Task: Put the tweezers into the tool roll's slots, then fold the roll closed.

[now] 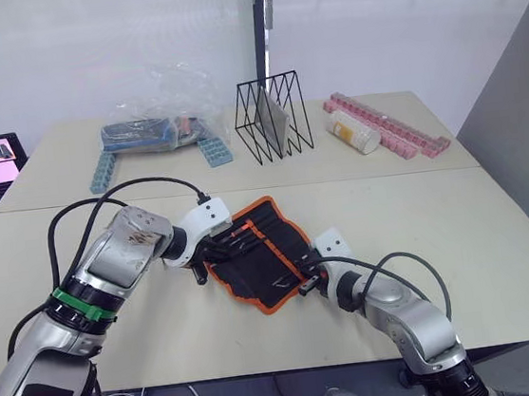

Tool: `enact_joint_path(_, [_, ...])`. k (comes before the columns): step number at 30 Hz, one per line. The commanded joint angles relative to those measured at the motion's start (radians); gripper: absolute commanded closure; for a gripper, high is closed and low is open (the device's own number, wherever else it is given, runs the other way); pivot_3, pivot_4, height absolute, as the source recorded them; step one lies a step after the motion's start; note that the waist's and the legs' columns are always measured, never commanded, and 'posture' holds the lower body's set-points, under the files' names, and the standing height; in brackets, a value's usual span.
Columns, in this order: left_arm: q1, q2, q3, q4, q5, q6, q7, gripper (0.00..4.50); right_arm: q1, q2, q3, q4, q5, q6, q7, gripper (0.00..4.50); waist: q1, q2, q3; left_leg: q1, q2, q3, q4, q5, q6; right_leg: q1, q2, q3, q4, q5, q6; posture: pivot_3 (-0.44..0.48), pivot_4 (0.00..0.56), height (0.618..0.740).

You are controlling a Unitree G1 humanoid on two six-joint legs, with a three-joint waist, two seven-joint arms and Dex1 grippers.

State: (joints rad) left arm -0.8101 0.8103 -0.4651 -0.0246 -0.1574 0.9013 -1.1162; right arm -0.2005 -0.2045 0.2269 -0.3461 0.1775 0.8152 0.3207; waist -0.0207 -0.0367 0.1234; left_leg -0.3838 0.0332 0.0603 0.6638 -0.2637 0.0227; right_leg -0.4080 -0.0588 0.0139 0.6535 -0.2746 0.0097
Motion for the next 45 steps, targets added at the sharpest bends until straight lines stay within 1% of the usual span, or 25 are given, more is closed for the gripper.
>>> enact_joint_path(1, [-0.032,0.023,-0.024,-0.02,0.037,0.011,-0.023,4.5,0.025,0.009,0.036,0.019,0.004,0.034,0.003,4.48,0.0,0.0,0.0,0.0,0.0,0.0,0.0,0.0,0.0,0.0,0.0,0.0,0.0,0.0,0.0,0.0,0.15,0.737])
enact_joint_path(3, [-0.049,0.015,-0.046,-0.011,0.059,0.029,-0.017,4.5,0.027,0.01,0.036,0.017,0.004,0.033,0.003,4.48,0.0,0.0,0.0,0.0,0.0,0.0,0.0,0.0,0.0,0.0,0.0,0.0,0.0,0.0,0.0,0.0,0.15,0.737])
enact_joint_path(5, [-0.076,0.02,-0.102,0.0,0.111,0.042,-0.018,4.5,0.028,0.011,0.034,0.015,0.005,0.035,0.001,4.48,0.002,0.0,0.0,0.0,0.0,0.0,0.0,0.0,0.0,0.0,0.0,0.0,0.0,0.0,0.0,0.0,0.15,0.737])
enact_joint_path(9, [-0.1,-0.009,-0.11,0.007,0.106,0.049,-0.033,4.5,0.028,0.011,0.033,0.015,0.005,0.036,-0.002,4.48,0.001,0.0,0.0,0.0,0.0,0.0,0.0,0.0,0.0,0.0,0.0,0.0,0.0,0.0,0.0,0.0,0.15,0.737])
enact_joint_path(12, [-0.115,-0.011,-0.14,0.021,0.129,0.071,-0.044,4.5,0.027,0.013,0.033,0.012,0.005,0.038,-0.004,4.48,-0.001,0.0,0.0,0.0,0.0,0.0,0.0,0.0,0.0,0.0,0.0,0.001,0.0,0.0,0.0,0.0,0.15,0.737])
enact_joint_path(23, [-0.162,-0.07,-0.183,0.093,0.171,0.056,-0.066,4.5,0.034,0.017,0.031,0.008,0.005,0.04,-0.014,4.48,0.001,0.0,0.0,0.0,0.0,0.0,0.0,0.0,0.0,0.0,0.001,0.001,0.001,0.0,0.0,0.0,0.15,0.737])
enact_joint_path(30, [-0.219,-0.14,-0.21,0.21,0.217,0.018,-0.062,4.5,0.036,0.024,0.033,0.006,0.005,0.041,-0.021,4.48,0.002,0.0,0.0,-0.001,-0.001,0.0,0.001,0.0,0.0,0.0,0.001,0.001,0.0,0.0,0.0,0.0,0.15,0.737])
enact_joint_path(36, [-0.258,-0.22,-0.198,0.303,0.239,-0.009,-0.045,4.5,0.036,0.025,0.037,0.007,0.003,0.037,-0.022,4.48,0.003,0.0,0.0,-0.001,-0.001,0.0,0.002,0.0,0.0,-0.001,0.001,0.001,0.001,0.0,0.0,0.0,0.15,0.737])
enact_joint_path(42, [-0.269,-0.283,-0.184,0.352,0.25,-0.022,-0.021,4.5,0.038,0.027,0.038,0.002,0.003,0.039,-0.025,4.48,0.003,0.0,0.0,-0.002,-0.001,0.0,0.003,0.0,0.001,-0.001,0.001,0.0,0.001,0.0,0.001,0.0,0.15,0.737])
enact_joint_path(45, [-0.263,-0.306,-0.18,0.392,0.263,-0.055,0.008,4.5,0.042,0.025,0.039,-0.004,0.003,0.041,-0.028,4.48,0.003,0.0,0.0,-0.002,0.0,0.0,0.004,0.0,0.001,-0.001,0.001,0.0,0.002,0.0,0.001,0.0,0.15,0.737])
